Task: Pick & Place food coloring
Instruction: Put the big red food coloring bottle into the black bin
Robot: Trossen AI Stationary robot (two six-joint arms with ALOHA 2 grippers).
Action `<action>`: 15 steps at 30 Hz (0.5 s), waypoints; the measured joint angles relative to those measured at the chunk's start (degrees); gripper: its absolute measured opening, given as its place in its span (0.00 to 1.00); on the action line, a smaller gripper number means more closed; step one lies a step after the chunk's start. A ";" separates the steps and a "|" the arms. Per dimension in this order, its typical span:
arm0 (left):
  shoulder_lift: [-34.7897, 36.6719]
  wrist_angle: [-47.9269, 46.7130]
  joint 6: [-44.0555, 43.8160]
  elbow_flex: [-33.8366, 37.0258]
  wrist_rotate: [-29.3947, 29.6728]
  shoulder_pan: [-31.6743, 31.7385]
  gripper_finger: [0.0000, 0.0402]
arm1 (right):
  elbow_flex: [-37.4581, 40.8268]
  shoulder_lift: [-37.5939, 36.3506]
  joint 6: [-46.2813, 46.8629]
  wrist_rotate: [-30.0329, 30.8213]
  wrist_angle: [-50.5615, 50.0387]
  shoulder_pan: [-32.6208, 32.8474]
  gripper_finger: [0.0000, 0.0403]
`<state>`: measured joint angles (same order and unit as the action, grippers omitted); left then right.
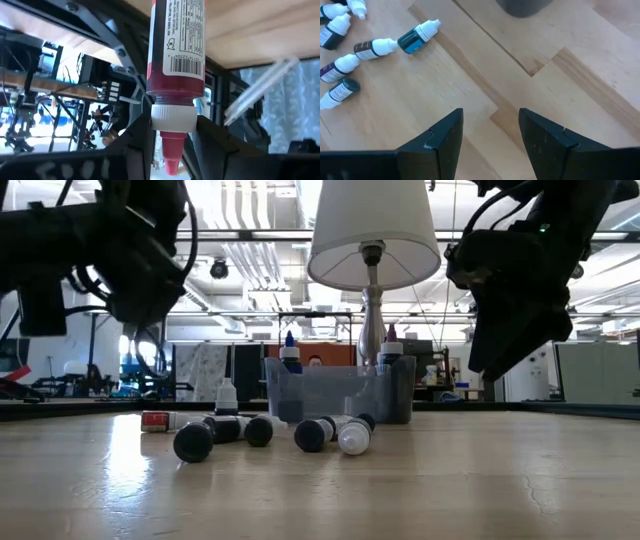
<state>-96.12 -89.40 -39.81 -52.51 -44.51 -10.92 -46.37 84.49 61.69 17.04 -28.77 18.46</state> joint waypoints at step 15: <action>0.00 8.90 -7.83 -0.56 -0.20 -0.07 0.21 | 0.48 0.02 -2.49 0.70 -0.46 -0.02 0.46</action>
<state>-96.12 -80.50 -47.64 -53.08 -44.72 -10.98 -45.88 84.51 59.19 17.74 -29.23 18.44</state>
